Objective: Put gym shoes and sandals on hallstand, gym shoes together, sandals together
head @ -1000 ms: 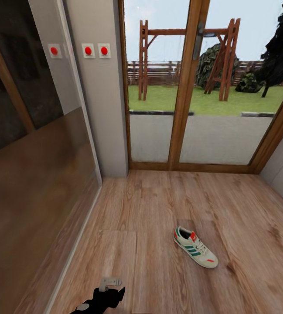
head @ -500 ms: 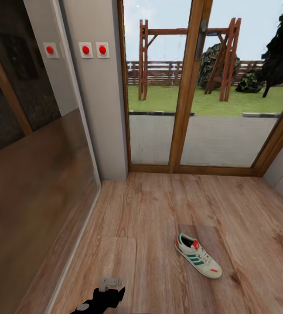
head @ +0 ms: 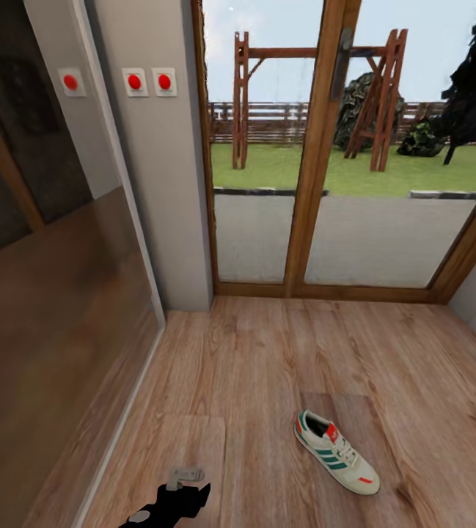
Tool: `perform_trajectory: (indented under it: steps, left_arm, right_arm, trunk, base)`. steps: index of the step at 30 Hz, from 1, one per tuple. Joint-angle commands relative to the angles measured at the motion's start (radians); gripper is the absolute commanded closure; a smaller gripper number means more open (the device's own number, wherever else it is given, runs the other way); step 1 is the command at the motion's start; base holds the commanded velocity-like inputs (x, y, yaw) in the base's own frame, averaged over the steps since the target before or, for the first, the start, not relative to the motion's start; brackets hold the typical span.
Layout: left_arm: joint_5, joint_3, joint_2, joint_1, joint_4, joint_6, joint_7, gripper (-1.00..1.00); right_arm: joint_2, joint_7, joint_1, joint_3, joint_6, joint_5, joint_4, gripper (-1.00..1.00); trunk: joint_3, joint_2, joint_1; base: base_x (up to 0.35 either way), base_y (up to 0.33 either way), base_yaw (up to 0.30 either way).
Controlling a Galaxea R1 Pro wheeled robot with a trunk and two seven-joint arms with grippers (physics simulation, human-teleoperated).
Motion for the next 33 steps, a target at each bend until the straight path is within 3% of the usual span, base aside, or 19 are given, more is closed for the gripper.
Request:
perform_trajectory:
  steps: [1, 11, 33]
  left_arm:
    - [0.000, 0.000, 0.000, 0.000, 0.000, 0.000, 0.000, -1.00]
    - [0.000, 0.000, 0.000, 0.000, 0.000, 0.000, 0.000, -1.00]
    - [0.000, 0.000, -0.001, 0.000, 0.000, -0.001, 0.000, -1.00]
  right_arm:
    - [0.000, 0.000, 0.000, 0.000, 0.000, 0.000, 0.000, -1.00]
    - [0.000, 0.000, 0.000, 0.000, 0.000, 0.000, 0.000, -1.00]
    - [0.000, 0.013, 0.000, 0.000, 0.001, 0.000, 0.001, -1.00]
  trunk:
    - [0.000, 0.000, 0.000]
    - [0.000, 0.000, 0.000]
    - [0.000, 0.000, 0.000]
  base:
    - [0.083, -0.191, 0.000]
    - [0.033, -0.102, 0.000]
    - [0.136, -0.184, 0.000]
